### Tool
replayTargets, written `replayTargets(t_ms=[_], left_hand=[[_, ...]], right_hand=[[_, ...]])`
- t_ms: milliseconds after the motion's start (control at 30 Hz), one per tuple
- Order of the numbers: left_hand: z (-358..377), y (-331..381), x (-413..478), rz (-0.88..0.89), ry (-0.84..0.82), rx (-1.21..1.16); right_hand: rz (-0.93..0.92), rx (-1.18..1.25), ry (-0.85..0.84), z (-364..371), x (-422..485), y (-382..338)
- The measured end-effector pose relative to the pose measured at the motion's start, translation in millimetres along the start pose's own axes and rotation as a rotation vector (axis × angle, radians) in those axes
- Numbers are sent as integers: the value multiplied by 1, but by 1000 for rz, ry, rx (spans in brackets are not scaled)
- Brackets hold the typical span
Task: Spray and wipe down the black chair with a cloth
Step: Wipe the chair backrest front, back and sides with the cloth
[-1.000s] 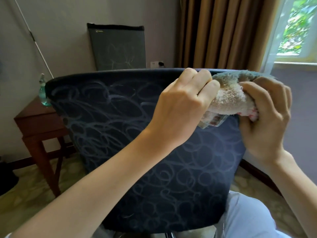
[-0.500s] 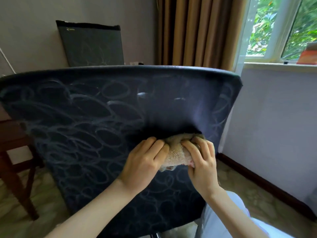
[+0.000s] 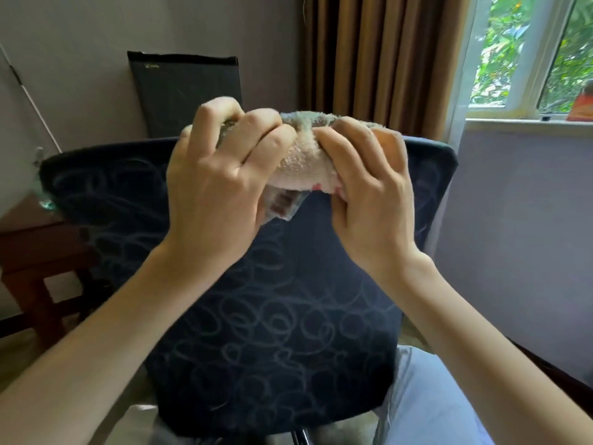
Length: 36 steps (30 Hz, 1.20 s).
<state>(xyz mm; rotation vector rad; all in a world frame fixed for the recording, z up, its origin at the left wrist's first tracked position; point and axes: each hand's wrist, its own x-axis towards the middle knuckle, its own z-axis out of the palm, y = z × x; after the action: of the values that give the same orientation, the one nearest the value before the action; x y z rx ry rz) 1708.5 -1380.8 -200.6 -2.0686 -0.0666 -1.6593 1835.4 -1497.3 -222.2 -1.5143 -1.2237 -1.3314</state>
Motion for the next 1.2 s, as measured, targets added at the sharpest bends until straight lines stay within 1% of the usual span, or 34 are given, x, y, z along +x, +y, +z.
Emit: replayTargets(t_ms=[67, 200, 300, 400, 533, 667, 733, 767, 800, 900, 967, 1067, 1200], left_hand=[[6, -9, -8, 3, -43, -6], [18, -9, -35, 16, -48, -44], [27, -2, -64, -4, -110, -84], [38, 7, -99, -4, -150, -115], [52, 19, -143, 4, -156, -147], [57, 25, -172, 39, -227, -149], [52, 27, -164, 41, -263, -147], [47, 28, -153, 33, -254, -148], [41, 30, -137, 23, -222, -148], [18, 31, -65, 6, -37, -110], [12, 28, -19, -14, 35, -55], [21, 23, 13, -86, 25, -22], [40, 22, -6, -48, 50, -13]], right_hand=[[-9, -30, 8, 12, -3, -1], [-39, -33, 13, 27, -25, 5], [-52, -35, -54, 37, -55, 5], [-10, -18, -114, 49, -96, 5], [44, 47, -171, 59, -145, 4], [89, 46, -276, 56, -167, -2], [105, 48, -299, 49, -163, -3], [114, 58, -285, 44, -155, -3], [120, 65, -252, 36, -144, -3], [112, 26, -78, 8, -82, 3], [93, -2, -10, -6, -38, 10], [91, -50, -28, -7, -5, 17], [84, -65, -52, 7, -18, 20]])
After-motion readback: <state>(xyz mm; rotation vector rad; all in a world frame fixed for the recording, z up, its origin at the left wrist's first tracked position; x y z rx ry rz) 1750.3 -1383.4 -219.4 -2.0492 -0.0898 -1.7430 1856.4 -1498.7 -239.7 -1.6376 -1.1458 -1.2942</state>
